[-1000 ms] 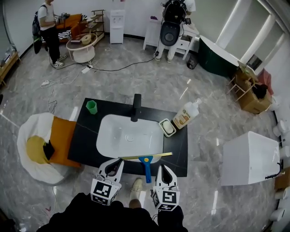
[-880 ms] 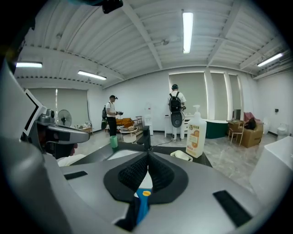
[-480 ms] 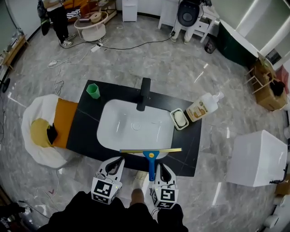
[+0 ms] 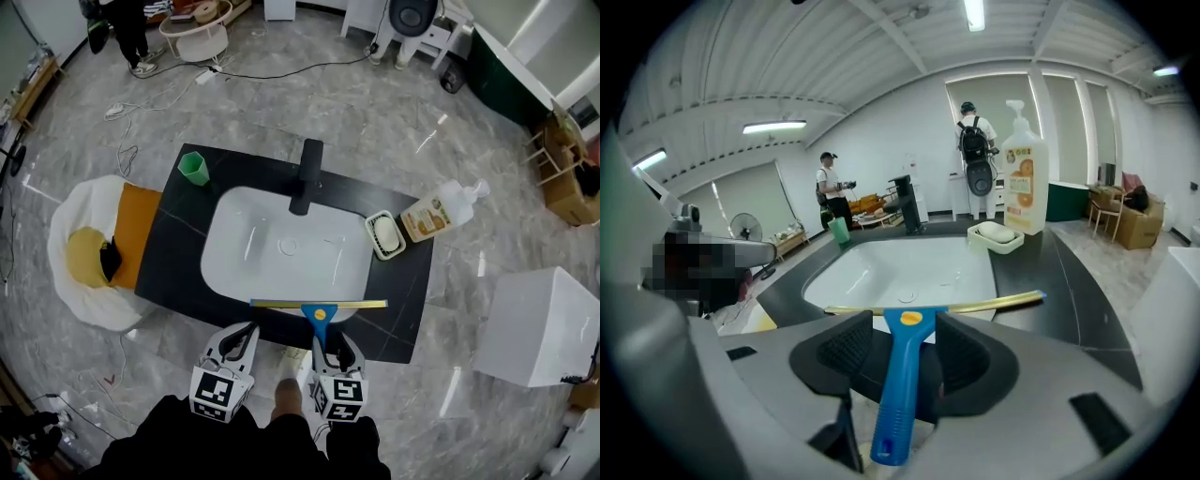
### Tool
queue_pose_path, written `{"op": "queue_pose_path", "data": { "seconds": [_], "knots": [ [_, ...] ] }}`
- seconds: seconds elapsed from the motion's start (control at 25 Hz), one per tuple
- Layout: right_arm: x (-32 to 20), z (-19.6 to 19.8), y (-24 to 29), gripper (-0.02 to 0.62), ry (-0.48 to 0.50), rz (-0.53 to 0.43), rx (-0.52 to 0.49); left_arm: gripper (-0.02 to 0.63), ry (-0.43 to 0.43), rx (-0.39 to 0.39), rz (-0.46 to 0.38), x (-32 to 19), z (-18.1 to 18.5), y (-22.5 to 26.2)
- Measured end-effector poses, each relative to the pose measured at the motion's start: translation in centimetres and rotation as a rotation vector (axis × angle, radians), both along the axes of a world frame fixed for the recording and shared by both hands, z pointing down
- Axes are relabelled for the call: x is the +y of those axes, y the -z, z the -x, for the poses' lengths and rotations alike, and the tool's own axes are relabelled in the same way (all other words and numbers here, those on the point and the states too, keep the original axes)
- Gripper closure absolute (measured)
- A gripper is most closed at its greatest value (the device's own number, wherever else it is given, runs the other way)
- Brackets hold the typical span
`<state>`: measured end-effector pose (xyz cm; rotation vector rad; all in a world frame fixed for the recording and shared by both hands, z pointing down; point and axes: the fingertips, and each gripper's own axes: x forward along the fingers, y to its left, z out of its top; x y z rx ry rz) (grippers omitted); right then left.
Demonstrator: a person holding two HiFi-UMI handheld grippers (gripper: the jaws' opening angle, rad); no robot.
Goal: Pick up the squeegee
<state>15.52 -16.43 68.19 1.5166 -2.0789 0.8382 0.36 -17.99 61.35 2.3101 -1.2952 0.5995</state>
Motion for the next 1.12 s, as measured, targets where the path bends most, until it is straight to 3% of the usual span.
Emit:
{"op": "queue_pose_path", "data": {
  "seconds": [0.48,1.12],
  "knots": [
    [-0.2,0.9,-5.0,0.359,0.043,0.122,0.016,0.580,0.061,-0.008,0.051,0.1,1.0,-2.6],
    [-0.8,1.6,-7.0,0.408,0.072,0.148,0.048,0.580,0.138,-0.005,0.086,0.5,2.7,-4.3]
  ]
}}
